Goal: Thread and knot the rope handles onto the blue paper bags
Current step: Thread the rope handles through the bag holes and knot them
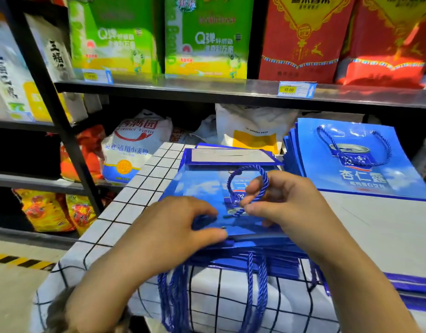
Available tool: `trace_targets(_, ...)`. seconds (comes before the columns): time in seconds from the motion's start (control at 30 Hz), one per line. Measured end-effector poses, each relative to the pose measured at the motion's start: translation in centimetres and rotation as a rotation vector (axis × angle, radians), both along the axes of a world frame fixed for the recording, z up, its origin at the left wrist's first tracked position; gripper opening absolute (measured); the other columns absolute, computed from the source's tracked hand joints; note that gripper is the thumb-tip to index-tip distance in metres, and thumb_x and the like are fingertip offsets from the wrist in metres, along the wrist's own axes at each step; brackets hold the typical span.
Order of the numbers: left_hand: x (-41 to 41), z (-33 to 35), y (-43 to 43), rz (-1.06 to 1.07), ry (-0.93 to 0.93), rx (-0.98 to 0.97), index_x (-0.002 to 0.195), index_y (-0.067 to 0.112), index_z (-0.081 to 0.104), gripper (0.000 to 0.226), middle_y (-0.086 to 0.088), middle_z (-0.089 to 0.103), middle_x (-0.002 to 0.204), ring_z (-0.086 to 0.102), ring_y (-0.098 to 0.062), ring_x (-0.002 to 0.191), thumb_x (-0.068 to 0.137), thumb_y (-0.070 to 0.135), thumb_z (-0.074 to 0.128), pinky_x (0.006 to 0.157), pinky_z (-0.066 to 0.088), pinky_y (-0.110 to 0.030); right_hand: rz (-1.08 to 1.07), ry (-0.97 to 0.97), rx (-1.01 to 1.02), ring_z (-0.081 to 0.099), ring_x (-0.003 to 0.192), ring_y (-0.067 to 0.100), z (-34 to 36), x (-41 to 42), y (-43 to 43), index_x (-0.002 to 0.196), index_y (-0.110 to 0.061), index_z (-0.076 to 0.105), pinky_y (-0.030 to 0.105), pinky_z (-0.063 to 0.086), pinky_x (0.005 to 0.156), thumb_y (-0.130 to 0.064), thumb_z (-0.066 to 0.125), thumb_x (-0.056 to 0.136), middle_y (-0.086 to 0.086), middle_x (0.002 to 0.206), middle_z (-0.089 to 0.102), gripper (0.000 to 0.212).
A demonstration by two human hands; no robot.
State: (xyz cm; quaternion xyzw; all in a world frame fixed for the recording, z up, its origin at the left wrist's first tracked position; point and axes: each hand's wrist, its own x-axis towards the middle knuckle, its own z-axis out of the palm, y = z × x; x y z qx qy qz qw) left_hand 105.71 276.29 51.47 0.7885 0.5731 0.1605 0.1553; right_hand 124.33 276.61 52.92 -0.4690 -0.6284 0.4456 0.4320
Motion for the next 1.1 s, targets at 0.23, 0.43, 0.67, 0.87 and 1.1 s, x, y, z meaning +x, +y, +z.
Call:
trace_targets(0.23, -0.5, -2.3, -1.4, 0.006, -0.034, 0.07, 0.123, 0.043, 0.053, 0.049, 0.028, 0.042, 0.137, 0.033, 0.013, 0.126, 0.076, 0.056, 0.059, 0.097, 0.024, -0.008, 0.049, -0.063, -0.023, 0.055, 0.056, 0.01, -1.7, -1.5, 0.8, 0.079, -0.016, 0.056, 0.024, 0.052, 0.061, 0.012, 0.065, 0.075, 0.001, 0.069, 0.059, 0.03)
trace_targets(0.43, -0.8, -2.7, -1.1, 0.015, -0.119, 0.031, 0.116, 0.043, 0.059, 0.063, 0.026, 0.048, 0.132, 0.036, 0.015, 0.123, 0.058, 0.068, 0.052, 0.103, 0.028, -0.012, 0.151, -0.17, 0.043, 0.054, 0.065, 0.01, -1.6, -1.7, 1.4, 0.088, -0.022, 0.06, 0.027, 0.052, 0.069, 0.011, 0.06, 0.078, -0.007, 0.069, 0.057, 0.034)
trace_targets(0.67, -1.3, -2.1, -0.8, 0.033, -0.168, 0.006, 0.105, 0.04, 0.066, 0.041, 0.035, 0.057, 0.11, 0.05, 0.002, 0.116, 0.069, 0.059, 0.066, 0.101, 0.038, -0.024, 0.282, -0.374, 0.117, 0.052, 0.067, 0.01, -0.7, -2.7, 2.2, 0.082, -0.03, 0.056, 0.038, 0.052, 0.073, 0.007, 0.052, 0.083, -0.01, 0.071, 0.052, 0.037)
trace_targets(0.87, -1.3, -2.0, -0.8, 0.023, -0.143, 0.016, 0.104, 0.043, 0.065, 0.057, 0.044, 0.048, 0.105, 0.052, 0.001, 0.112, 0.056, 0.07, 0.047, 0.097, 0.041, -0.024, 0.348, -0.37, 0.052, 0.052, 0.067, 0.01, -0.2, -2.7, 2.7, 0.098, -0.02, 0.057, 0.018, 0.048, 0.063, 0.007, 0.049, 0.087, -0.005, 0.075, 0.051, 0.031)
trace_targets(1.1, -1.2, -2.1, -0.7, 0.022, -0.189, 0.018, 0.102, 0.04, 0.067, 0.066, 0.039, 0.053, 0.106, 0.053, 0.007, 0.109, 0.051, 0.074, 0.043, 0.096, 0.042, -0.022, 0.348, -0.396, 0.048, 0.053, 0.067, 0.013, -0.3, -3.0, 3.1, 0.099, -0.022, 0.055, 0.026, 0.054, 0.066, 0.007, 0.048, 0.086, -0.005, 0.073, 0.05, 0.032)
